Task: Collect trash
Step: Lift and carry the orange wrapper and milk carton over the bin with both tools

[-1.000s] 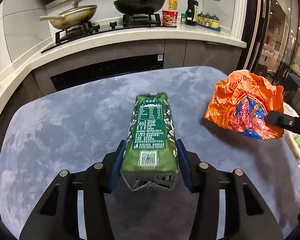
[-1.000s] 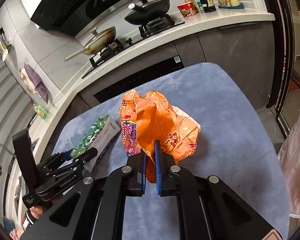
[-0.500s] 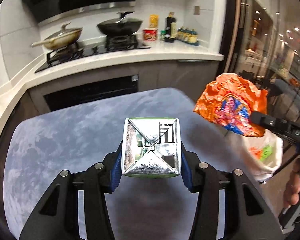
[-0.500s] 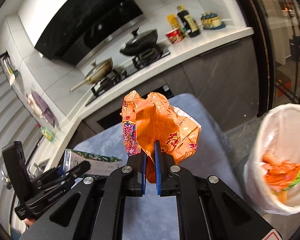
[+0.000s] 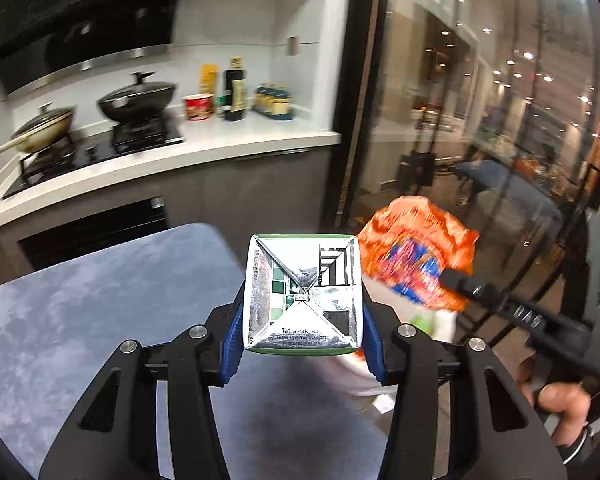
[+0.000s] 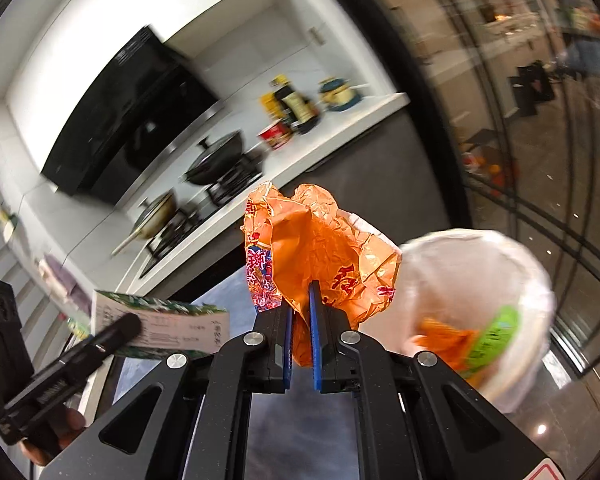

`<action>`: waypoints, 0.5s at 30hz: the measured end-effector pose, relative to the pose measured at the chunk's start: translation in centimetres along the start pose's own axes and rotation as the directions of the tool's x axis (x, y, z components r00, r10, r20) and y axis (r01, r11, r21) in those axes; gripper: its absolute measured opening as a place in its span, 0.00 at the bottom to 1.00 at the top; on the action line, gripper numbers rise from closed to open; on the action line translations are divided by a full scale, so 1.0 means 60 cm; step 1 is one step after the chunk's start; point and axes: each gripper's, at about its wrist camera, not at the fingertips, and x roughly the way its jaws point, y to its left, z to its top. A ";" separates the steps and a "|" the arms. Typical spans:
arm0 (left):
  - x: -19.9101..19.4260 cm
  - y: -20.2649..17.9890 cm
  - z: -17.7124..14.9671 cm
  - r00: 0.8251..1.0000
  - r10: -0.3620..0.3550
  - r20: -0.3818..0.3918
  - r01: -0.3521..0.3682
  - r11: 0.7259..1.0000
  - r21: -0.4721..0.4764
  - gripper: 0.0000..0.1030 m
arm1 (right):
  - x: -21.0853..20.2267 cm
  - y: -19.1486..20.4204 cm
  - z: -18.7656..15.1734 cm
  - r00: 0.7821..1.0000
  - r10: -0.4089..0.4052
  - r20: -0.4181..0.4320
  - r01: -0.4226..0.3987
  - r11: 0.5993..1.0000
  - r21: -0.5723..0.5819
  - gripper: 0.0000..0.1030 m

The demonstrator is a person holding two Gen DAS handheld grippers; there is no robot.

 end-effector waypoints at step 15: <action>0.098 -0.155 0.015 0.991 -0.111 -0.067 0.113 0.994 0.014 0.45 | -0.048 -0.150 -0.011 0.991 -0.133 -0.022 0.134 0.988 0.080 0.07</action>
